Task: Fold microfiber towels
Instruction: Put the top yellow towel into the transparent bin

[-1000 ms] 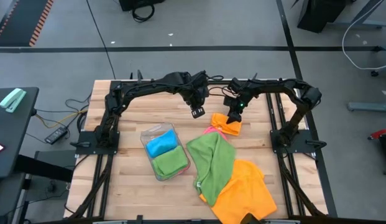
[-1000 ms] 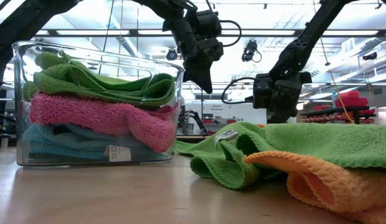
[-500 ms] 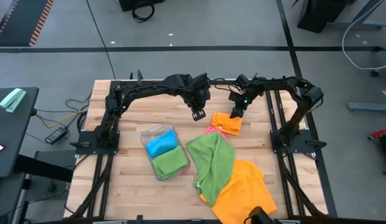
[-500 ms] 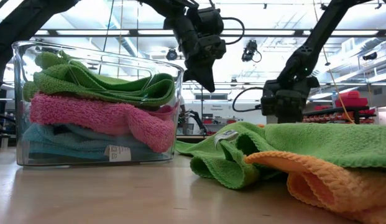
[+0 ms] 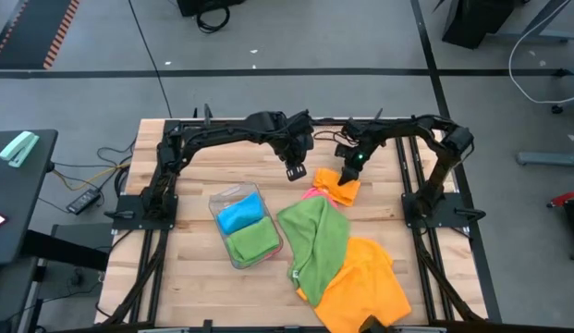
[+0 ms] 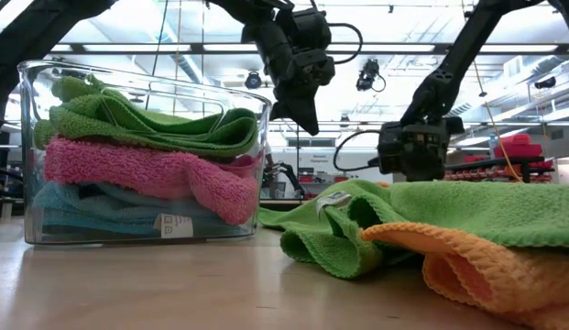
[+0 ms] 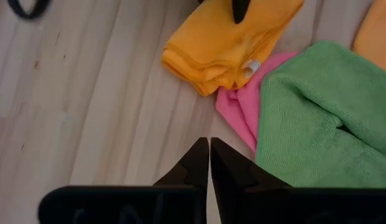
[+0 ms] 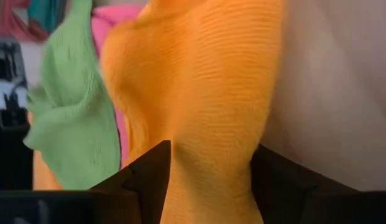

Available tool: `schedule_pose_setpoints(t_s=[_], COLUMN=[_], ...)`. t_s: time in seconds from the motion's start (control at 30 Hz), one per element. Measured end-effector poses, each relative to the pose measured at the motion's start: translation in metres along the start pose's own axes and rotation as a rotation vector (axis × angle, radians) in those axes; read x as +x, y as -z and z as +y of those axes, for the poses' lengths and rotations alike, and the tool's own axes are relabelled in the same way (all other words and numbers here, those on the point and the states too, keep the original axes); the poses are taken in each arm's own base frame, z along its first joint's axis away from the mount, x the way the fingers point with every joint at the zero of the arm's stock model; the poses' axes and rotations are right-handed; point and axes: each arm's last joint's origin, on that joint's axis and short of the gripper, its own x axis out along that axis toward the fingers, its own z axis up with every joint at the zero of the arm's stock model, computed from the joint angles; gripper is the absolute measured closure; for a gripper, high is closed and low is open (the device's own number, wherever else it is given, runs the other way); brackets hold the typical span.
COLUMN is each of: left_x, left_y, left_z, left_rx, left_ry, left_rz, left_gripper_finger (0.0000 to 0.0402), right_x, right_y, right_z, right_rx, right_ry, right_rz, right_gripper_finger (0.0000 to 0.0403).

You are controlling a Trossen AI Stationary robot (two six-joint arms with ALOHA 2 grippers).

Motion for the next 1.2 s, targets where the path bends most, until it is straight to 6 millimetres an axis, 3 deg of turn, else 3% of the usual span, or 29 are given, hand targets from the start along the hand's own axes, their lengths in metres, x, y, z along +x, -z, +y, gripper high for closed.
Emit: schedule_pose_setpoints(t_s=[0.27,0.6,0.83,1.2], left_x=[0.0,0.0,-0.021,-0.067], left_y=[0.0,0.002,0.001,0.008], left_z=[0.0,0.0,-0.008,-0.009], left_rx=[0.0,-0.009,0.044,0.031], left_ry=[0.0,0.0,0.003,-0.026], left_rz=[-0.001,0.017,-0.015,-0.044], left_gripper_finger=[0.0389,0.0378,0.0394,0.0376], right_x=[0.026,0.026,0.006,-0.027], right_y=[-0.004,-0.006,-0.005,-0.007], right_z=[0.026,0.025,0.033,0.077], right_rx=[-0.132,-0.137,-0.12,-0.157], right_ry=[0.071,0.067,0.073,0.117], right_rz=[0.095,0.075,0.026,-0.139], right_gripper_finger=[0.0248,0.0389,0.0387,0.039])
